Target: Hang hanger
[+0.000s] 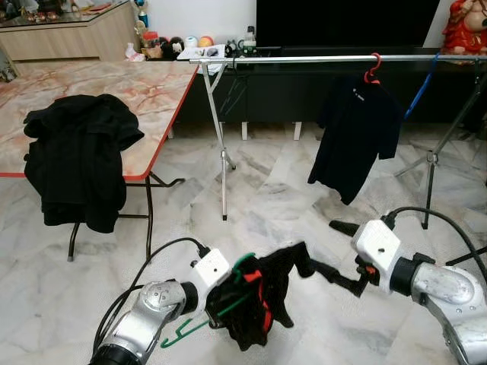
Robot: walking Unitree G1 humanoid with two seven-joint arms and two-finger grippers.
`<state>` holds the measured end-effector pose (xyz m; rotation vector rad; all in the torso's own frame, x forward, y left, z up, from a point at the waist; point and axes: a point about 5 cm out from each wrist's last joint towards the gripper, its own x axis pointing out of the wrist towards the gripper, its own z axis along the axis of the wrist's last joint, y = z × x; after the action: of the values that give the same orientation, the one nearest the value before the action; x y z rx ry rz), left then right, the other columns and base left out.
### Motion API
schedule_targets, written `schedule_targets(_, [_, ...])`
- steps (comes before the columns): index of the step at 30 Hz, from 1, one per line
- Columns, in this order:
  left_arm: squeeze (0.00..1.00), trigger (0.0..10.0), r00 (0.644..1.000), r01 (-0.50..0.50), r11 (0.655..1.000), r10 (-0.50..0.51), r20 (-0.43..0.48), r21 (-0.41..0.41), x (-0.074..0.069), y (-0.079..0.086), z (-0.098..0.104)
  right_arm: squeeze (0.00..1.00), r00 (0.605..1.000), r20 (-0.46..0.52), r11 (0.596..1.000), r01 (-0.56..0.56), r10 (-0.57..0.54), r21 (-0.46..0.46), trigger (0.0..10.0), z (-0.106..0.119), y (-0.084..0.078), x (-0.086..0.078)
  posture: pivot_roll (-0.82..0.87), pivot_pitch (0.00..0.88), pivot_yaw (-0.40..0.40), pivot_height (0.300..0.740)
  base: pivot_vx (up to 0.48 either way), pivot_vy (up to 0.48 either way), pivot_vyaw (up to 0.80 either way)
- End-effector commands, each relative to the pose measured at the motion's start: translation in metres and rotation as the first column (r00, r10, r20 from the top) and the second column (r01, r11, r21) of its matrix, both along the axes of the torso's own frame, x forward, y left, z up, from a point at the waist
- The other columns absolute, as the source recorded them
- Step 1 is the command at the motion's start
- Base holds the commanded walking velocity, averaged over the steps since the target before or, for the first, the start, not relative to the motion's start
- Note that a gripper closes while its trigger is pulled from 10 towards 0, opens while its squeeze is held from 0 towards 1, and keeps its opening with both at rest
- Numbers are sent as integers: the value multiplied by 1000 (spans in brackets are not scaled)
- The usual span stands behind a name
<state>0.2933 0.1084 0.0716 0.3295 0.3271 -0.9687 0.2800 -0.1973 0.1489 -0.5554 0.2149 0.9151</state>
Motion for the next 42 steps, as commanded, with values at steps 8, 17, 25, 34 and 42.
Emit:
schedule_targets(8, [0,10000,961,251,968,-253,115,31,-8,-8,21,0,943,-205,950,-289,262,-120,10000,-26,6,-18,60,74,58,740,0,0,0])
schedule_targets(17, [0,10000,904,398,915,-404,138,66,-15,-8,30,0,926,-237,932,-332,293,-144,10000,-31,7,-5,58,92,61,740,0,0,0])
schedule_targets(25, [0,10000,862,495,867,-499,90,67,-24,-7,35,0,884,-268,909,-413,384,-59,10000,-34,20,-2,74,105,64,740,0,0,0])
schedule_targets(34, [0,10000,847,522,849,-527,71,79,-24,-6,36,0,867,-292,896,-439,405,-61,10000,-38,21,2,83,118,70,740,0,0,0])
schedule_targets(42, [0,10000,843,532,844,-536,52,72,-24,-7,37,0,899,-272,903,-395,342,-168,10000,-39,11,13,73,147,82,740,0,0,0])
